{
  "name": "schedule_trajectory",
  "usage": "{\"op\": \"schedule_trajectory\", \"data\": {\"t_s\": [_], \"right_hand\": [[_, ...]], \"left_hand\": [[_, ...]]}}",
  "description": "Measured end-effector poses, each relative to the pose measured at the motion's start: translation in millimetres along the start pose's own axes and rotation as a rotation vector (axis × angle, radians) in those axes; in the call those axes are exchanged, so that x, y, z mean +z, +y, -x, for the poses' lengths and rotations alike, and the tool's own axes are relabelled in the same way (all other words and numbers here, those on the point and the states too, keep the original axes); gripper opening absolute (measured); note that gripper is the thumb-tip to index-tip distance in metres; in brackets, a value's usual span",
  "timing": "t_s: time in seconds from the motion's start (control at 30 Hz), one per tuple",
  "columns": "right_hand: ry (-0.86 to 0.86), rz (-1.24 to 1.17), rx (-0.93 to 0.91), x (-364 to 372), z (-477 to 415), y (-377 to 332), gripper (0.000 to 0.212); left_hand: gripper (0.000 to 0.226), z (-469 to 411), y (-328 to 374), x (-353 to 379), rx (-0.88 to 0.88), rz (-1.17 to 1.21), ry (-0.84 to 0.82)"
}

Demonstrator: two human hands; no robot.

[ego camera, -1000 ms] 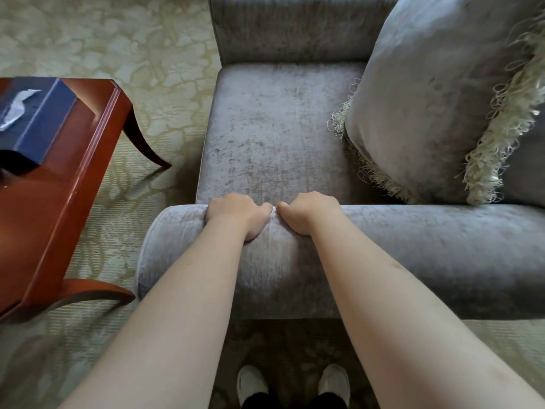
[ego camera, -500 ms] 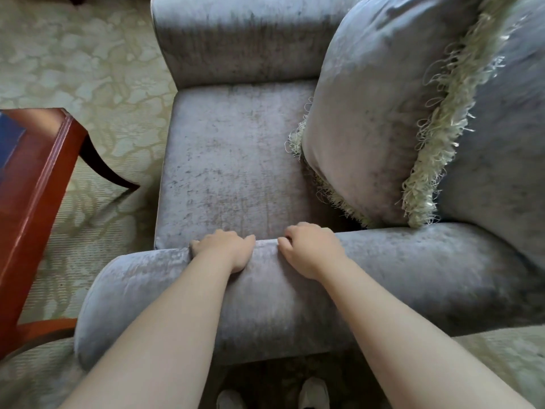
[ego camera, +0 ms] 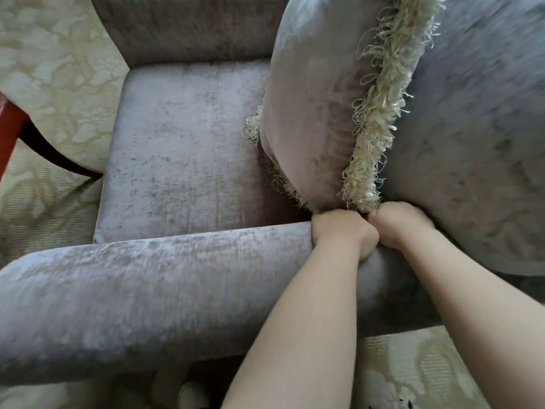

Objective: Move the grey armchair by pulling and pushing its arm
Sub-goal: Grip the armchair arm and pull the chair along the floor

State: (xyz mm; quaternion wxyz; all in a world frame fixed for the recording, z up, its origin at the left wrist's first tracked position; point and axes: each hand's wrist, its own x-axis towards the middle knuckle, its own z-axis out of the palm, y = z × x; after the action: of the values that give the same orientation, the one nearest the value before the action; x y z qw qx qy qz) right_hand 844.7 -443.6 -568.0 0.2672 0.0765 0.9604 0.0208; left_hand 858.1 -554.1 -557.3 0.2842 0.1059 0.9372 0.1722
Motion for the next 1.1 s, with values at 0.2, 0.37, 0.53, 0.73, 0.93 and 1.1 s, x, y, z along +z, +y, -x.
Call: {"op": "schedule_trajectory", "data": {"t_s": [0.2, 0.37, 0.53, 0.73, 0.93, 1.1], "right_hand": [[-0.019, -0.138, 0.019, -4, 2, 1, 0.039], [0.044, -0.187, 0.068, -4, 10, -2, 0.047], [0.064, -0.15, 0.007, 0, 21, 0, 0.053], [0.083, -0.14, 0.014, 10, 36, -3, 0.05], [0.038, -0.157, 0.059, 5, 30, -5, 0.044], [0.025, -0.146, 0.055, 6, 28, -6, 0.044]], "left_hand": [[0.045, 5, 2, 7, -0.106, -0.086, 0.035], [0.045, 11, 0, 6, -0.076, -0.091, 0.083], [0.045, 21, -1, 9, -0.048, -0.148, 0.081], [0.043, 30, -7, 17, 0.002, -0.211, 0.07], [0.045, 14, -13, 18, -0.001, -0.149, 0.051], [0.045, 14, -13, 20, -0.014, -0.11, 0.083]]}}
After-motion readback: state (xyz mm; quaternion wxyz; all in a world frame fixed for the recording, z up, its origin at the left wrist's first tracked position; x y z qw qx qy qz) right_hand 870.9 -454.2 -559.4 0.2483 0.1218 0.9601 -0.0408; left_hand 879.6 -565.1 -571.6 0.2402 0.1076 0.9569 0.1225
